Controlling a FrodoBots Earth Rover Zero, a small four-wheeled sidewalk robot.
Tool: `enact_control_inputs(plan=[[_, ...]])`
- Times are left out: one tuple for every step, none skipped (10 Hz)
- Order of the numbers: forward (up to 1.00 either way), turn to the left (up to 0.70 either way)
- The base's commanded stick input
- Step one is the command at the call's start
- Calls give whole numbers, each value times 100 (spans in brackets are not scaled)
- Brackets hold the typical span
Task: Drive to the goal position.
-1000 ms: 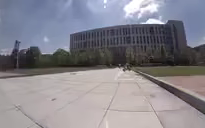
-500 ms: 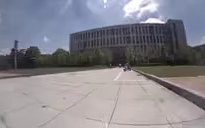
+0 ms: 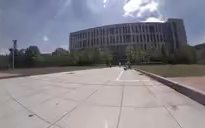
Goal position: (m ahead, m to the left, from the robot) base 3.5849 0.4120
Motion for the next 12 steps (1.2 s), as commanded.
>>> enact_control_inputs(plan=[[70,0],[70,0],[70,0],[70,0],[70,0],[70,0],[70,0],[70,0],[70,0],[70,0],[70,0],[70,0]])
